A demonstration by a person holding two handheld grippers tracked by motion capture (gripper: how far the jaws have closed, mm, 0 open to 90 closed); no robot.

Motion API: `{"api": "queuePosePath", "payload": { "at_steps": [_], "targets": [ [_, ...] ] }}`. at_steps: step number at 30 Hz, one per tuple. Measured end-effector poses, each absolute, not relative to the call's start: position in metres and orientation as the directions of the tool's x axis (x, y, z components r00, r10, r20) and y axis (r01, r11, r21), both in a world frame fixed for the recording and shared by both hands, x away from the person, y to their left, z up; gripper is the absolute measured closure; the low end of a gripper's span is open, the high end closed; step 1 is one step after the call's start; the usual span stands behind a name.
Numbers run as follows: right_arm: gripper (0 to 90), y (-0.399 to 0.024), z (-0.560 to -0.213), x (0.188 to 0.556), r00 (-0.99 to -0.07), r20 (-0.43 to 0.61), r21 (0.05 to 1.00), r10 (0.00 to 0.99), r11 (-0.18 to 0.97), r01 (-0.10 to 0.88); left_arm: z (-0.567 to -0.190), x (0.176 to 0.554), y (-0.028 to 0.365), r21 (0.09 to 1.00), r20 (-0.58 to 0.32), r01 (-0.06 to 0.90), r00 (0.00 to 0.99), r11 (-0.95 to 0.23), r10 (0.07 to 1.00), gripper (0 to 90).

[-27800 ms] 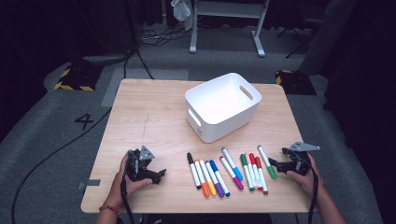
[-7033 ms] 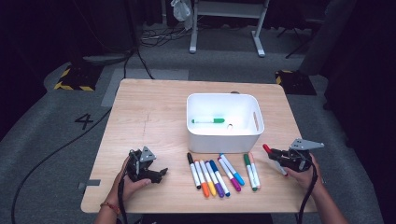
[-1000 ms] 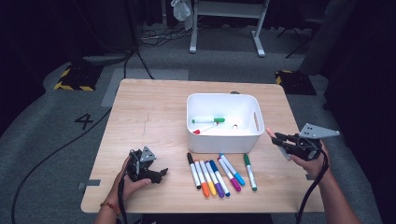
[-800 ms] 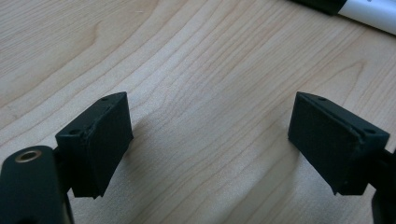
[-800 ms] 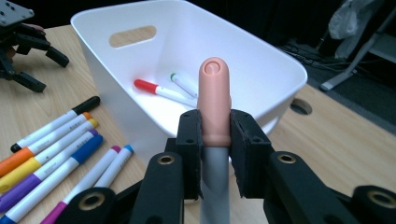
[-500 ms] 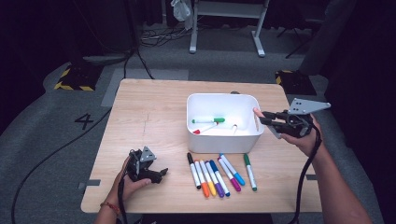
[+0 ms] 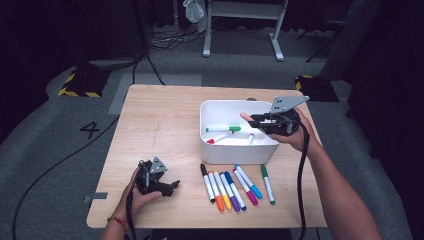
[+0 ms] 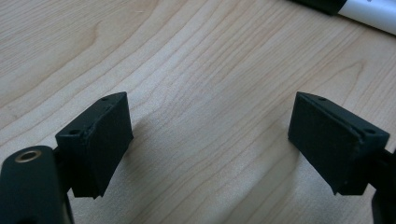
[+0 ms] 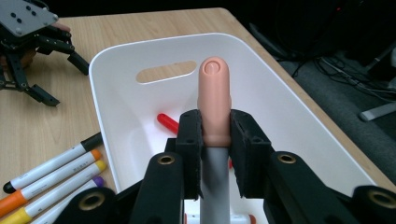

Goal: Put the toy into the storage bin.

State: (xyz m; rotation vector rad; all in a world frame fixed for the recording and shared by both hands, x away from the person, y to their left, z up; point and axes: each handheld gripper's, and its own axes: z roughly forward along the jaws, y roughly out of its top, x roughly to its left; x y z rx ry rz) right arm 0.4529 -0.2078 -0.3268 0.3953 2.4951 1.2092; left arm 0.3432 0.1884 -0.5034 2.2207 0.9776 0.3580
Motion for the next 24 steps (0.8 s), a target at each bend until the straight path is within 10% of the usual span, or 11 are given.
{"api": "queuePosePath", "payload": {
  "at_steps": [24],
  "targets": [
    [73.4, -0.163, -0.367, 0.463, -0.963, -0.128, 0.503, 0.237, 0.852, 0.143, -0.503, 0.343, 0.188, 0.678, -0.020, 0.547, 0.681, -0.490, 0.732, 13.7]
  ]
}}
